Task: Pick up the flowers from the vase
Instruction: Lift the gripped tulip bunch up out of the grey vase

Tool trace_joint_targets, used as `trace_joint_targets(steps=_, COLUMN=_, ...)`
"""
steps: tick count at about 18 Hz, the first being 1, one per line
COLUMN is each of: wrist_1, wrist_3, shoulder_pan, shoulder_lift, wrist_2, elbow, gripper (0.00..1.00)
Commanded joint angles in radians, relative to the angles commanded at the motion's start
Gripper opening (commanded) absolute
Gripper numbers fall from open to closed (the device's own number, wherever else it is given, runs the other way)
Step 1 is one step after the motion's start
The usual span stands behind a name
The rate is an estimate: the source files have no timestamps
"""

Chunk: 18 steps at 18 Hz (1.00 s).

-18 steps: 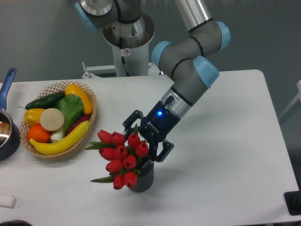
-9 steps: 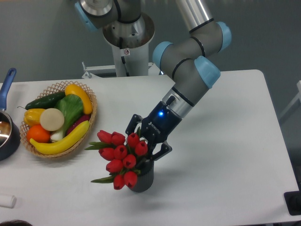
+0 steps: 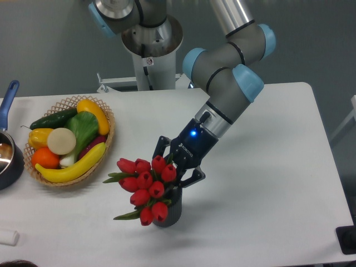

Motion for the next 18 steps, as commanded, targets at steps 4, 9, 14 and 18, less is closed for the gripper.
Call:
trace_joint_targets(steps=4, wrist_1=0.0, wrist_3=-0.074, shoulder_pan=0.002, shoulder_lift=0.005, wrist_2=-0.018, elbow=0.029, gripper=0.45)
trace_joint_targets(steps=9, wrist_1=-0.002, wrist_3=-0.153, shoulder_pan=0.008, shoulder_lift=0.021, wrist_2=-0.069, elbow=0.051, gripper=0.44)
trace_joint_targets(steps=14, wrist_1=-0.002, wrist_3=-0.268, shoulder_pan=0.008, shoulder_lift=0.055, wrist_2=-0.072, elbow=0.1, gripper=0.44)
trace_joint_targets(steps=18, wrist_1=-0.002, wrist_3=-0.33, shoulder_pan=0.008, shoulder_lift=0.069, wrist_2=-0.074, elbow=0.143, gripper=0.44)
